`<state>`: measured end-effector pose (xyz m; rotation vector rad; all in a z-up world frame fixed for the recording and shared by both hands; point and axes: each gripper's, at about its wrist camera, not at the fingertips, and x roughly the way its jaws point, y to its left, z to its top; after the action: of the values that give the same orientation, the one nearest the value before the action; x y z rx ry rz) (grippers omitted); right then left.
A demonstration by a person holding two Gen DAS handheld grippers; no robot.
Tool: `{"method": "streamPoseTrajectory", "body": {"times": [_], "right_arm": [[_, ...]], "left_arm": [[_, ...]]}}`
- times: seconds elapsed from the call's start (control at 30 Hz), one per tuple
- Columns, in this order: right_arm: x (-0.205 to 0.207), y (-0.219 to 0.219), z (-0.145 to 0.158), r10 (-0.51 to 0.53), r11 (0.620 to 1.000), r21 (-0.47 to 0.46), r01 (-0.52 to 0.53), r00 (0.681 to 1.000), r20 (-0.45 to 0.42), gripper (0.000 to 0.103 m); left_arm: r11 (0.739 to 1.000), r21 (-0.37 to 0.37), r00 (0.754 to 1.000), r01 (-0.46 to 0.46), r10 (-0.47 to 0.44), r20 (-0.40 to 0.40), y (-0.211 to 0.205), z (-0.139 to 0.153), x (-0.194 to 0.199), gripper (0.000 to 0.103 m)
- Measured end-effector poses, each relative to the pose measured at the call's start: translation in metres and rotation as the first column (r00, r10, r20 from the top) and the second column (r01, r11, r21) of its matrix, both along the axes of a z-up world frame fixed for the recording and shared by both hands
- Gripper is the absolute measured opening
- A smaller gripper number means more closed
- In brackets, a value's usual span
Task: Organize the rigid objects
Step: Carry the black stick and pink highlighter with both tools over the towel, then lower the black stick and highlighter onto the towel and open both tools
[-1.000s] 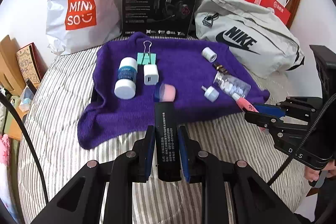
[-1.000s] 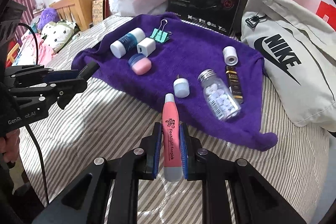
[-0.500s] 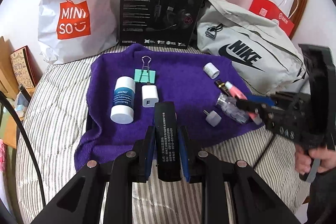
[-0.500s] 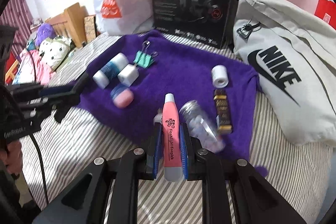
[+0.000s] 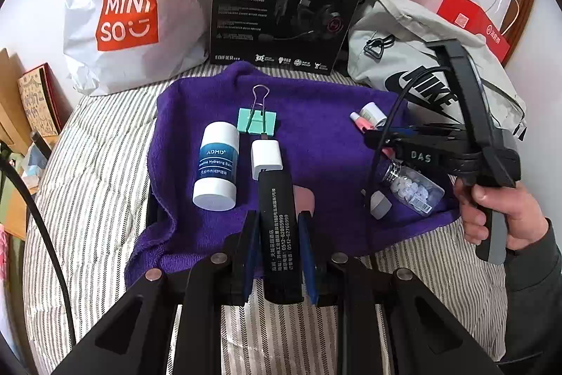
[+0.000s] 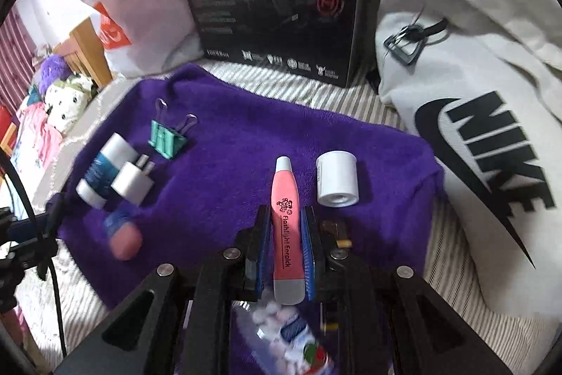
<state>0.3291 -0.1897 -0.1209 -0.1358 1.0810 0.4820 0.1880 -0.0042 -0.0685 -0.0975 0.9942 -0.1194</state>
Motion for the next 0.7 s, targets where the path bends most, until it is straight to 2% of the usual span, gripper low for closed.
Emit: {"method": "streamPoseTrajectory", "body": {"times": [0.13, 0.3, 0.4, 0.47, 0.7], "right_arm": [[0.002, 0.009, -0.013, 0.015, 0.999, -0.030, -0.016, 1.000, -0.020, 0.017], [0.003, 0.011, -0.015, 0.020, 0.999, -0.034, -0.021, 1.000, -0.019, 0.018], [0.003, 0.012, -0.014, 0.048, 0.998, -0.029, -0.048, 0.998, -0.033, 0.026], [0.000, 0.010, -0.012, 0.054, 0.998, -0.026, -0.055, 0.998, -0.036, 0.032], [-0.017, -0.014, 0.010, 0.005, 1.000, -0.006, -0.005, 1.000, -0.007, 0.033]], "left_arm": [[1.000, -0.007, 1.000, 0.000, 0.000, -0.003, 0.001, -0.002, 0.002, 0.022], [1.000, -0.014, 1.000, 0.004, -0.004, -0.003, 0.001, -0.002, 0.005, 0.022], [1.000, -0.024, 1.000, 0.006, -0.006, -0.004, 0.000, -0.002, 0.008, 0.022], [1.000, -0.031, 1.000, 0.006, -0.006, -0.003, 0.000, -0.003, 0.009, 0.022], [0.999, -0.038, 0.999, 0.036, -0.036, -0.008, -0.012, -0.005, 0.026, 0.022]]}}
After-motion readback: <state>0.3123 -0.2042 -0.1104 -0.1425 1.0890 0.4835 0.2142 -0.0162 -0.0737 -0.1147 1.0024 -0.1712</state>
